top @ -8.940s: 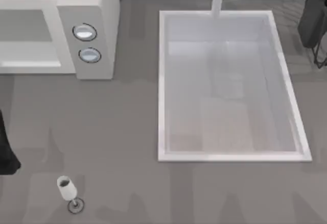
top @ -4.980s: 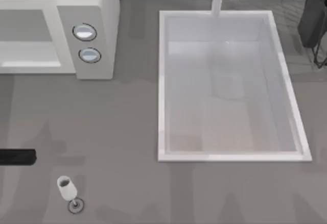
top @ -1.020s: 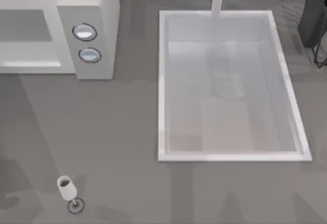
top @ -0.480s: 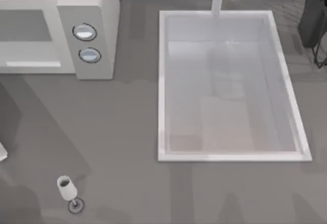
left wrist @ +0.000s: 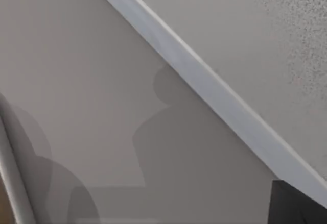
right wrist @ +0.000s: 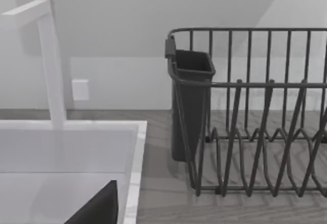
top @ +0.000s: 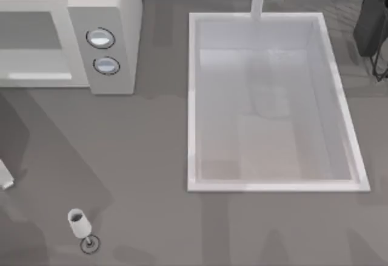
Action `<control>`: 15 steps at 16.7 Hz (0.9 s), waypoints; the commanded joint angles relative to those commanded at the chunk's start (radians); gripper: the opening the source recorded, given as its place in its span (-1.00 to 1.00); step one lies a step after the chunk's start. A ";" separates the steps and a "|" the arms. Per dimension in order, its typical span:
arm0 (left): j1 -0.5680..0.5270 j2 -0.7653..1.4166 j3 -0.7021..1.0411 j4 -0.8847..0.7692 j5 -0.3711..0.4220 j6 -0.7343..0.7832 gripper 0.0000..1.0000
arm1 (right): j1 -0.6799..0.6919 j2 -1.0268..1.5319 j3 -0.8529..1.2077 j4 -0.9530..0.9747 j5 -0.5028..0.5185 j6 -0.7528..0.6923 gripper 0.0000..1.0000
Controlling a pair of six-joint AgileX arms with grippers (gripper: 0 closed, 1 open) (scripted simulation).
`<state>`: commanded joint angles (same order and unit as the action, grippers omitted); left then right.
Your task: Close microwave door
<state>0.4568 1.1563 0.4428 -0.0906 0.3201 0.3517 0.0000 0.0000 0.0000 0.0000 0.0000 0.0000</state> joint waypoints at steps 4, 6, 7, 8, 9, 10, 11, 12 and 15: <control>-0.150 -0.030 -0.018 -0.002 -0.110 -0.107 -1.00 | 0.000 0.000 0.000 0.000 0.000 0.000 1.00; -0.271 -0.056 -0.032 -0.003 -0.188 -0.183 -1.00 | 0.000 0.000 0.000 0.000 0.000 0.000 1.00; -0.333 -0.070 -0.040 -0.003 -0.228 -0.222 -1.00 | 0.000 0.000 0.000 0.000 0.000 0.000 1.00; -0.391 -0.085 -0.048 -0.003 -0.268 -0.261 -1.00 | 0.000 0.000 0.000 0.000 0.000 0.000 1.00; -0.441 -0.098 -0.055 -0.004 -0.304 -0.296 -1.00 | 0.000 0.000 0.000 0.000 0.000 0.000 1.00; -0.479 -0.111 -0.062 -0.004 -0.335 -0.326 -1.00 | 0.000 0.000 0.000 0.000 0.000 0.000 1.00; -0.508 -0.121 -0.067 -0.004 -0.360 -0.351 -1.00 | 0.000 0.000 0.000 0.000 0.000 0.000 1.00; -0.525 -0.128 -0.071 -0.004 -0.376 -0.367 -1.00 | 0.000 0.000 0.000 0.000 0.000 0.000 1.00; -0.532 -0.131 -0.073 -0.004 -0.383 -0.374 -1.00 | 0.000 0.000 0.000 0.000 0.000 0.000 1.00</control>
<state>-0.0752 1.0251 0.3703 -0.0947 -0.0629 -0.0219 0.0000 0.0000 0.0000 0.0000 0.0000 0.0000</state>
